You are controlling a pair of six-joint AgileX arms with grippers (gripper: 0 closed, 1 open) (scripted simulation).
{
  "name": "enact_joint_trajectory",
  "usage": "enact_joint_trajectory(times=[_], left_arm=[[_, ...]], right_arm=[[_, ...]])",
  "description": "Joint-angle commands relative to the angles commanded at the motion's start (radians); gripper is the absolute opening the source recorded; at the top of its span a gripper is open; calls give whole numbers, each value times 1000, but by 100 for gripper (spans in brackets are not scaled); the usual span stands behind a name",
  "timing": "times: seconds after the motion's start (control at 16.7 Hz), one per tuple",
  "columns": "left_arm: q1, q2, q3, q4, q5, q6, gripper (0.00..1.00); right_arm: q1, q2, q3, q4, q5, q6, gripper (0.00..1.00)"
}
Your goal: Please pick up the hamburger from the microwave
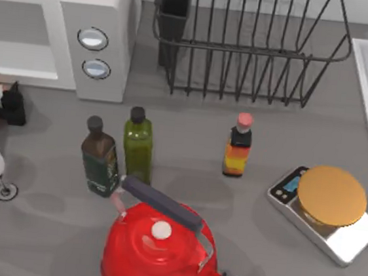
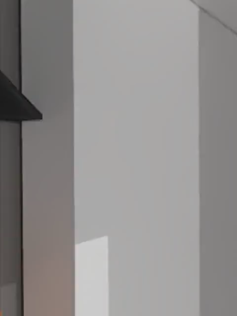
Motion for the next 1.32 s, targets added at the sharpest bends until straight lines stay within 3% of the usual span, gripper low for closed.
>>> enact_joint_trajectory(times=[0.54, 1.14, 1.32], left_arm=[[-1, -35, 16, 36, 21, -19, 100], [-61, 240, 624, -344, -50, -28, 100], [-75, 287, 729, -432, -66, -30, 100]], right_arm=[[0, 0, 0, 0, 0, 0, 100], [0, 0, 0, 0, 0, 0, 100], [0, 0, 0, 0, 0, 0, 100]])
